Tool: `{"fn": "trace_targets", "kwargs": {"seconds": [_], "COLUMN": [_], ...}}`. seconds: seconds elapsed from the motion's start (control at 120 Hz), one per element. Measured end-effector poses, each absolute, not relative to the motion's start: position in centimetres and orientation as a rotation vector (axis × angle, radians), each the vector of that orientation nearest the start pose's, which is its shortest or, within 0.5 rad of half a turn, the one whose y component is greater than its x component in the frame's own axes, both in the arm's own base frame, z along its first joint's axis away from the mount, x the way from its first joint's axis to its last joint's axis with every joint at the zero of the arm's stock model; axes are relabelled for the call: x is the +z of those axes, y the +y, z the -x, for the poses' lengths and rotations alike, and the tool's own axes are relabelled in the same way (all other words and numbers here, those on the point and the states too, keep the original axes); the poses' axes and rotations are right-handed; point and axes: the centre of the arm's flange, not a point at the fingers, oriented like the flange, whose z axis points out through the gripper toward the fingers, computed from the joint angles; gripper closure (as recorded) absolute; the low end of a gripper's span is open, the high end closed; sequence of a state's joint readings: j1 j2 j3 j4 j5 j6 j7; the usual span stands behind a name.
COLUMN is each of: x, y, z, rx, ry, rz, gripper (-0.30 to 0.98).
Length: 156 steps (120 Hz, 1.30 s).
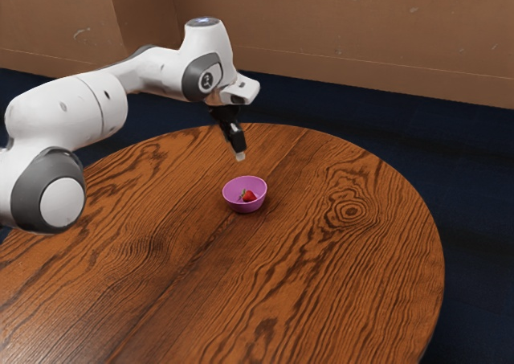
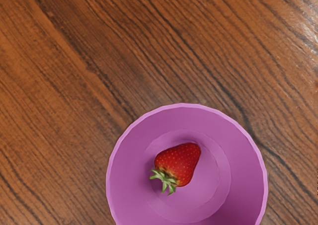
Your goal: Take strawberry from the bowl
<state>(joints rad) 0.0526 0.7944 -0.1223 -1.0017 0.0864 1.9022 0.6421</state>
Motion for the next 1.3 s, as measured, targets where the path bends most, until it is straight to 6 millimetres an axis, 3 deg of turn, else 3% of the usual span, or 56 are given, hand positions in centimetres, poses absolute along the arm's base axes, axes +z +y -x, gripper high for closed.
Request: {"fn": "trace_targets", "kwargs": {"seconds": [0.267,0.483,0.633,0.867,1.3], "x": [34.2,30.2,30.2,29.2,26.9], "y": [-2.1,-2.0,-1.7,-3.6,-2.4], "z": [-77.4,-77.8,-78.5,-78.6,-78.7], "rx": [-0.090,-0.050,-0.096,-0.097,-0.086], "ry": [1.356,1.582,1.714,1.908,2.060], "rz": [2.812,2.684,2.571,2.425,2.299], "gripper": [0.04,0.18,0.27,0.40,0.39]}}
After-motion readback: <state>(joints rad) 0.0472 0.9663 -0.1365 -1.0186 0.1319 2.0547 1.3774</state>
